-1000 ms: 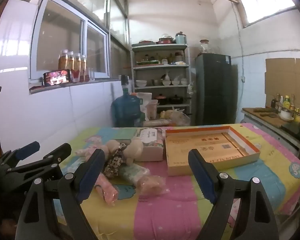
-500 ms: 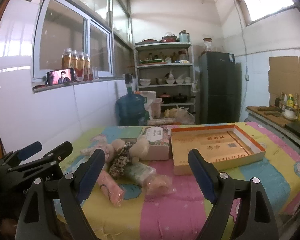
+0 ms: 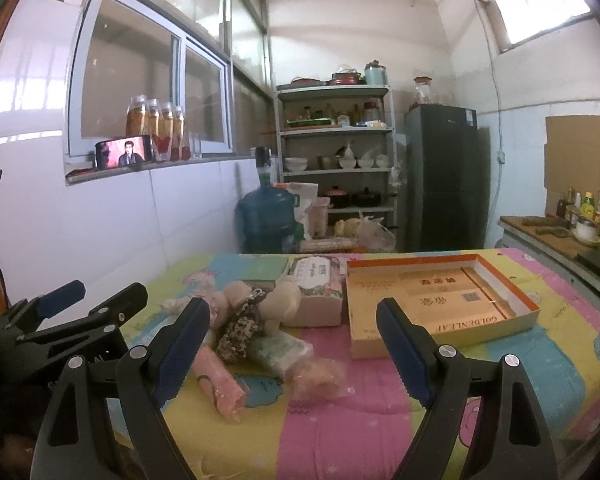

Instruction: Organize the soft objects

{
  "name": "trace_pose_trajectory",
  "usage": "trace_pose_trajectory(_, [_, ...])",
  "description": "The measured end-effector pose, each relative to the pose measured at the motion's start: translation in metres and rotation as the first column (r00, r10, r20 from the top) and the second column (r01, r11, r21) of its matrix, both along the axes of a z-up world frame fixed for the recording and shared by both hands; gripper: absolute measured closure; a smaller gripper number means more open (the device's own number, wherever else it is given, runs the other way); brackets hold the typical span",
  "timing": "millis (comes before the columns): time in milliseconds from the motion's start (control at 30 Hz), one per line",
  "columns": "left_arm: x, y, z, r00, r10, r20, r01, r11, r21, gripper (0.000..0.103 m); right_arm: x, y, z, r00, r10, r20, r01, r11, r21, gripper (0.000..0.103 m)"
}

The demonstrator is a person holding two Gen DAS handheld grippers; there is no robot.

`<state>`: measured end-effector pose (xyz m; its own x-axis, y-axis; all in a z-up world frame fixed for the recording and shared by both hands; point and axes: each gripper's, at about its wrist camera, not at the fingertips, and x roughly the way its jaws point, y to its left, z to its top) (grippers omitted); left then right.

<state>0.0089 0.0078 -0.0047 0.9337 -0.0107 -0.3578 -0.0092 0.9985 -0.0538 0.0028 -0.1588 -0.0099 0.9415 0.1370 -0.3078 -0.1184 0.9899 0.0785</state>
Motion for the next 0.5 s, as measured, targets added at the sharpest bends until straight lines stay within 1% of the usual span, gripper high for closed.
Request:
trace_pose_trajectory(133, [0.002,-0.0026,-0.0019,1.0,-0.007,-0.007,0.007,1.0,0.014,0.017,0.0033,-0.0026,-0.0026,1.0,-0.003,-0.009,0.003,1.0,0.009,0.017])
trace_pose_trajectory(500, [0.0006,-0.0028,-0.0045,1.0,-0.005,-0.01,0.005,1.0,0.01,0.017,0.0026,-0.0028,-0.0066,1.0,-0.007,0.0,0.007,1.0,0.008,0.017])
